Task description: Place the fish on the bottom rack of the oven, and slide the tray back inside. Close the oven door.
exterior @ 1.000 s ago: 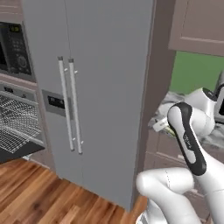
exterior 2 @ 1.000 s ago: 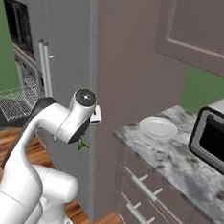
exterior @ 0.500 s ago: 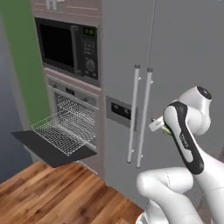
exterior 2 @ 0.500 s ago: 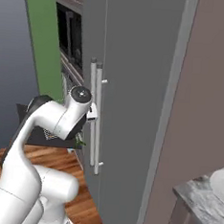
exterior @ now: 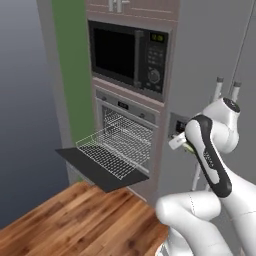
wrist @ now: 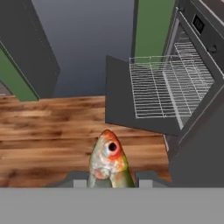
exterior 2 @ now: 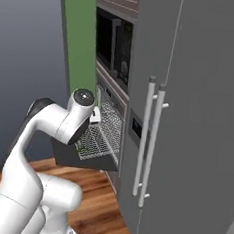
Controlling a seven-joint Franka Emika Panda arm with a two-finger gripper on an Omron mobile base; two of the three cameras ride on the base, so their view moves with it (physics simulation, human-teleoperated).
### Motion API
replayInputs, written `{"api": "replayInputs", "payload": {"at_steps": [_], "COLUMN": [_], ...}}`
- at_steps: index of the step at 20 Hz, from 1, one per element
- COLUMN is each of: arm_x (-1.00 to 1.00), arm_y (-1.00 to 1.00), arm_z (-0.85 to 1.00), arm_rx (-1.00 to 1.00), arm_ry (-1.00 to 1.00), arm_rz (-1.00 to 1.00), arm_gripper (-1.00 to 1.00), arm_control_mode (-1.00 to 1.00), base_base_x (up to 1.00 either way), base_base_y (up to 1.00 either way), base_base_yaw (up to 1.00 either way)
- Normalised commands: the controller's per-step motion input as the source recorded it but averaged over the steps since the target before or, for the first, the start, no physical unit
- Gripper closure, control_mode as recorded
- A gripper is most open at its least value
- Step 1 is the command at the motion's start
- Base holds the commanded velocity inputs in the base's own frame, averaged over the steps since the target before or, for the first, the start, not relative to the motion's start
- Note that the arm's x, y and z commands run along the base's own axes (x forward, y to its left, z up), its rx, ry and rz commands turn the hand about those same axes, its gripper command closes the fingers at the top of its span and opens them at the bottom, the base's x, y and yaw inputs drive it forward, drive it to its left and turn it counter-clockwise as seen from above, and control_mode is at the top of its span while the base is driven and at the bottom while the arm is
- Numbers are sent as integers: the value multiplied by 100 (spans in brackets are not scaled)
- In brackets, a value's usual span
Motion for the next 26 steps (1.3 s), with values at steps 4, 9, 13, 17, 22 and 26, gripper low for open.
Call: {"api": "replayInputs", "payload": {"at_steps": [4,9,13,17,22,26], "arm_x": [0,0,0,0,0,9], "arm_y": [0,0,0,0,0,0], "arm_z": [0,0,0,0,0,-7], "arm_rx": [0,0,0,0,0,0], "arm_ry": [0,0,0,0,0,0], "arm_rz": [0,0,0,0,0,0], "arm_gripper": [100,100,100,100,100,100], "arm_control_mode": [100,100,100,100,100,-100], "base_base_x": [9,46,83,73,72,40], "base_base_y": [28,-1,2,13,30,15], "base_base_yaw": [3,-1,-2,0,0,0]}}
